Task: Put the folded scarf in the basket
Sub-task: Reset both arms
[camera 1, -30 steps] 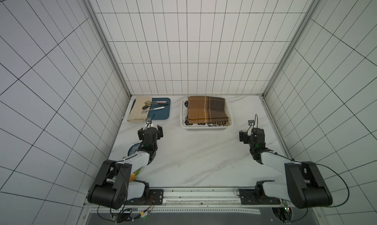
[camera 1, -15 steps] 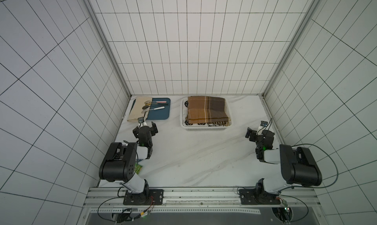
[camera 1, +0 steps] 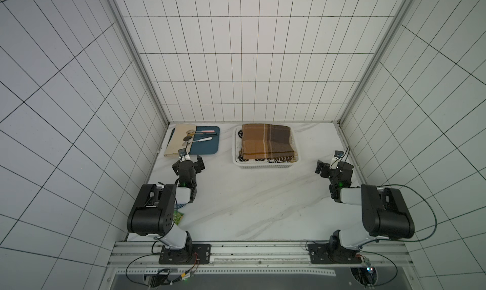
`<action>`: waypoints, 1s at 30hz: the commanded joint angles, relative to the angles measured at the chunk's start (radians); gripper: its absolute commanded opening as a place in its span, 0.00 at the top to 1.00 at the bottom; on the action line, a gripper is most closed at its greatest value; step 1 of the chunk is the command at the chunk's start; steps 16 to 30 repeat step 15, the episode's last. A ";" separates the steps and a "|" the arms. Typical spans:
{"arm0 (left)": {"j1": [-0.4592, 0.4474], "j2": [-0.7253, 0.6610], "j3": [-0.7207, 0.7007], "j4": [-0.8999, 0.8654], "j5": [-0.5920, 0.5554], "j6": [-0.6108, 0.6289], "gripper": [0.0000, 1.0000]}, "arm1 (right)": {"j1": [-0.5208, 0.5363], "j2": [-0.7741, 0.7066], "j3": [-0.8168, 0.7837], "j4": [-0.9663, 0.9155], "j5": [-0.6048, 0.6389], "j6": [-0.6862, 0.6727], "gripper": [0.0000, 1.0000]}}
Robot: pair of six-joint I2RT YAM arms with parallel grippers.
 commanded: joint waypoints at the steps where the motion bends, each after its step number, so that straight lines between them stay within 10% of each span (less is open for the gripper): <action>1: 0.004 -0.021 0.019 -0.009 0.010 -0.004 0.02 | 0.006 -0.003 0.024 -0.011 -0.008 -0.010 0.01; 30: 0.004 -0.019 0.019 -0.009 0.010 -0.005 0.02 | 0.006 0.000 0.027 -0.014 -0.006 -0.008 0.01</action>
